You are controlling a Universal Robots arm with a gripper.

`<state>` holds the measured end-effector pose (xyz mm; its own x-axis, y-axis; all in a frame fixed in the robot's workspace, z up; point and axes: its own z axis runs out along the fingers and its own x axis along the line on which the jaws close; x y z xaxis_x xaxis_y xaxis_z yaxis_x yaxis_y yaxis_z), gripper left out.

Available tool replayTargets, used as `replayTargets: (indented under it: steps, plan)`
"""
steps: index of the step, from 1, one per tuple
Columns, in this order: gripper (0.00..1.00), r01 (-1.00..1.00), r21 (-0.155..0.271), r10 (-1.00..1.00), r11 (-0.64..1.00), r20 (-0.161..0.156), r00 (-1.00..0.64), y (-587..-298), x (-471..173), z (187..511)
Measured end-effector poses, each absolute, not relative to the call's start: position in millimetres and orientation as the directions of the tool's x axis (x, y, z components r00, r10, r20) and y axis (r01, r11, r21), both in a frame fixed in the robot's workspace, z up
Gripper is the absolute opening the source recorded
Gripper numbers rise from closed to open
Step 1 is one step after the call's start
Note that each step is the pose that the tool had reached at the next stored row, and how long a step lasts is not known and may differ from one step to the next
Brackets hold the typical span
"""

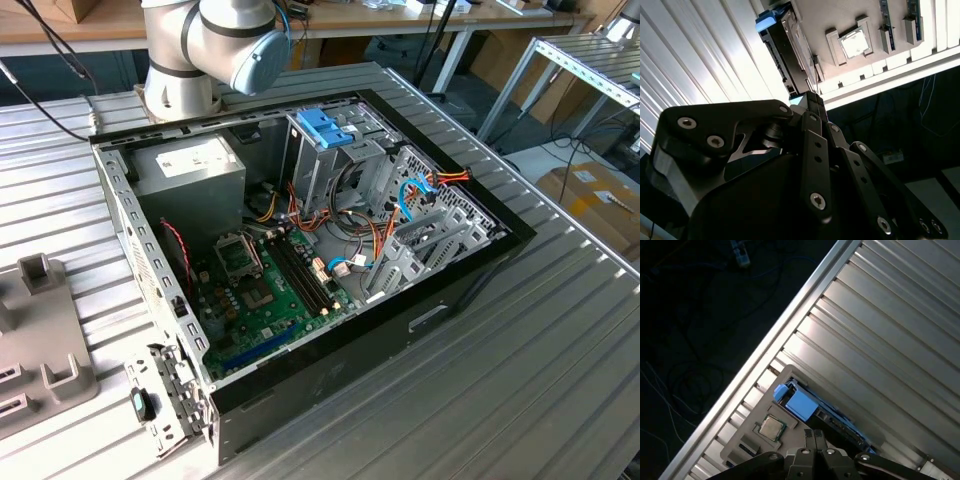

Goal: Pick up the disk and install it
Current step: 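Pick up the disk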

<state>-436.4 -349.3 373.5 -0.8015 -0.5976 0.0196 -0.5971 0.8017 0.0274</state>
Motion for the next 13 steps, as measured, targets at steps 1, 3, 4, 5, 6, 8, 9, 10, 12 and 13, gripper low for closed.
replayTargets:
  steps: [1,3,4,5,6,8,9,10,12,13]
  plan:
    - [0.11,-0.600,0.027,-0.601,0.799,0.020,-0.799,-349.3,-436.4,373.5]
    - [0.11,-0.618,0.027,-0.618,0.786,0.020,-0.786,-349.3,-436.4,373.5]
    - [0.11,-0.630,0.027,-0.630,0.776,0.020,-0.776,-349.3,-436.4,373.4]
    - [0.11,-0.641,0.027,-0.642,0.767,0.020,-0.766,-349.3,-436.4,373.5]
    - [0.11,-0.657,0.027,-0.657,0.753,0.020,-0.753,-349.3,-436.4,373.5]
    - [0.11,-0.689,0.027,-0.689,0.724,0.020,-0.724,-349.3,-436.4,373.5]
    - [0.11,-0.700,0.027,-0.701,0.713,0.020,-0.713,-349.3,-436.4,373.5]
    - [0.11,-0.713,0.027,-0.714,0.700,0.020,-0.700,-349.3,-436.4,373.5]
    - [0.11,-0.735,0.027,-0.736,0.677,0.020,-0.677,-349.3,-436.4,373.5]
    - [0.11,-0.742,0.027,-0.742,0.670,0.020,-0.670,-349.3,-436.4,373.5]
